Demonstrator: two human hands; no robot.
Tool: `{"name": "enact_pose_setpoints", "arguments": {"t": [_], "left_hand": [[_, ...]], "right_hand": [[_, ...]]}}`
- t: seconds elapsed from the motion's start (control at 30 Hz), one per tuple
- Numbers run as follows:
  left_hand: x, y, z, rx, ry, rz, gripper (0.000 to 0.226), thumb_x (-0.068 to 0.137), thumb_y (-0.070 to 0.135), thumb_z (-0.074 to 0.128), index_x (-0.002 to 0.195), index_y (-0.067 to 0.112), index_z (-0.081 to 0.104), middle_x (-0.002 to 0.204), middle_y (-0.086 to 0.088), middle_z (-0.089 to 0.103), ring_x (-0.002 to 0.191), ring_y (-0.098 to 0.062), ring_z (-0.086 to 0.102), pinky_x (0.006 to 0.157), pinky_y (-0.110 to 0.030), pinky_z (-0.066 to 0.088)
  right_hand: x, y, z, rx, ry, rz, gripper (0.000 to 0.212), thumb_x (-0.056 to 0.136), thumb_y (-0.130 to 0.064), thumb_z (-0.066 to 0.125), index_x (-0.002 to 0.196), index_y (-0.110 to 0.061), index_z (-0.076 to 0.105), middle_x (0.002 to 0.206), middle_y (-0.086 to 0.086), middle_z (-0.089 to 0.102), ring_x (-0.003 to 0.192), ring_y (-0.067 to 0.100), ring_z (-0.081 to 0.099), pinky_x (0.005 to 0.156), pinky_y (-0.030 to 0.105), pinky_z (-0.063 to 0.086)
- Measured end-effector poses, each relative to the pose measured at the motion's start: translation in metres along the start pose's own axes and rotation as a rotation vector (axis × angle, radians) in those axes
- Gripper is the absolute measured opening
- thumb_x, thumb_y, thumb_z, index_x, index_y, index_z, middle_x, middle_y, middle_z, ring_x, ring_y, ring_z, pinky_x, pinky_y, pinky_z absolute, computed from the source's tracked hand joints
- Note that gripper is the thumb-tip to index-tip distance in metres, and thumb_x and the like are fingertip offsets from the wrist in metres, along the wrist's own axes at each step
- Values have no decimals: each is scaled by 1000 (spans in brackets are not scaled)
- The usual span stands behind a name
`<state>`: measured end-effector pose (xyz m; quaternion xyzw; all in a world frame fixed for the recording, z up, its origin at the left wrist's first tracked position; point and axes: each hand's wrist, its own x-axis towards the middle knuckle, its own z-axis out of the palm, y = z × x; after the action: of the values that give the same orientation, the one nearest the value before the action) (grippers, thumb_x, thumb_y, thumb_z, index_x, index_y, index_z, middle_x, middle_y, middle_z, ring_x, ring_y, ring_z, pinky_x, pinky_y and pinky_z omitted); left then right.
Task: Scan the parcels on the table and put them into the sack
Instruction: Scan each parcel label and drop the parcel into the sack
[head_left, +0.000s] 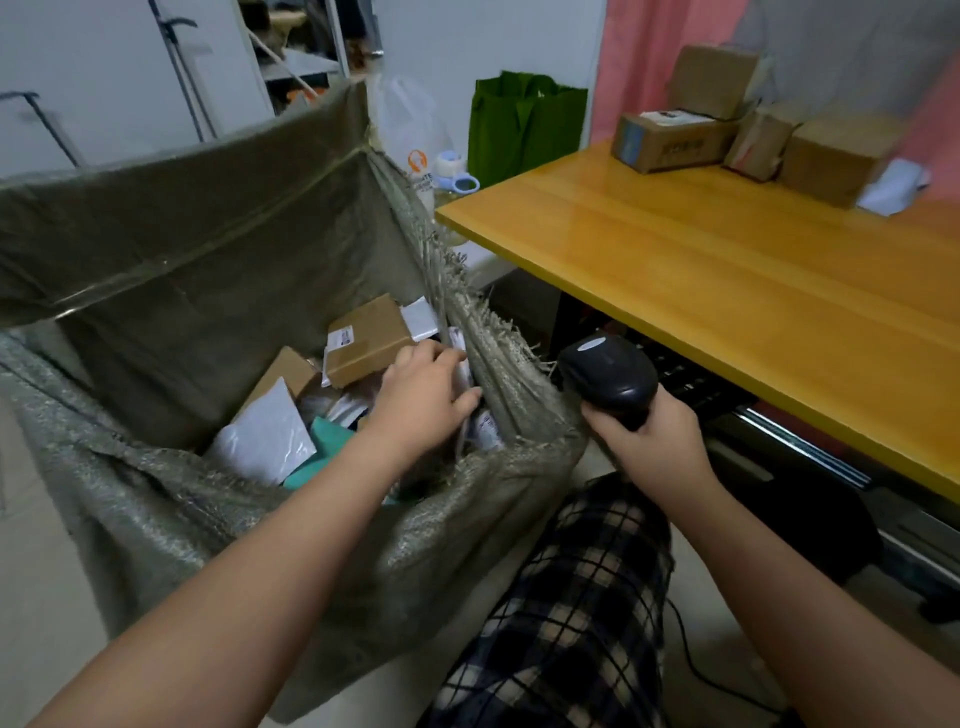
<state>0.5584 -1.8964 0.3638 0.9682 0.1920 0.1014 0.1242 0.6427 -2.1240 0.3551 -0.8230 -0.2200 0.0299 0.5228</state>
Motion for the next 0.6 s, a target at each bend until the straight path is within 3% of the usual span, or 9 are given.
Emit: {"name": "enact_pose_setpoints", "arguments": {"t": [0.17, 0.23, 0.47, 0.53, 0.6], "left_hand": [[29, 87, -17, -85, 53, 226, 54, 93, 45, 54, 138, 18, 46, 132, -7, 47, 124, -28, 39, 103, -41, 35], [42, 130, -19, -113, 57, 319, 53, 93, 45, 53, 139, 18, 45, 132, -6, 47, 123, -28, 39, 103, -41, 35], [56, 288, -3, -302, 51, 634, 51, 91, 39, 59, 136, 16, 49, 127, -8, 50, 120, -29, 42, 101, -39, 36], [53, 329, 6, -331, 36, 707, 53, 90, 39, 60, 136, 15, 48, 129, -10, 50, 122, -30, 44, 103, -39, 34], [51, 366, 13, -382, 24, 758, 58, 90, 40, 60, 139, 15, 45, 131, -10, 48, 123, -30, 43, 104, -40, 35]], "right_hand": [[-2, -6, -62, -21, 162, 34, 23, 81, -33, 74, 98, -25, 61, 81, -13, 62, 78, 5, 58, 61, 15, 39], [-6, -7, -98, -8, 247, 57, 22, 82, -33, 73, 97, -21, 62, 75, -7, 63, 73, 11, 61, 57, 20, 38], [-52, 7, -226, 4, 634, 123, 27, 80, -28, 73, 102, -14, 66, 79, -7, 65, 80, 13, 63, 62, 20, 40], [-66, 13, -257, -1, 725, 155, 30, 81, -28, 74, 103, -9, 67, 83, 1, 68, 86, 22, 66, 68, 25, 45], [-78, 17, -283, 10, 808, 181, 25, 81, -30, 73, 101, -15, 68, 86, 4, 70, 88, 25, 67, 74, 34, 51]]}}
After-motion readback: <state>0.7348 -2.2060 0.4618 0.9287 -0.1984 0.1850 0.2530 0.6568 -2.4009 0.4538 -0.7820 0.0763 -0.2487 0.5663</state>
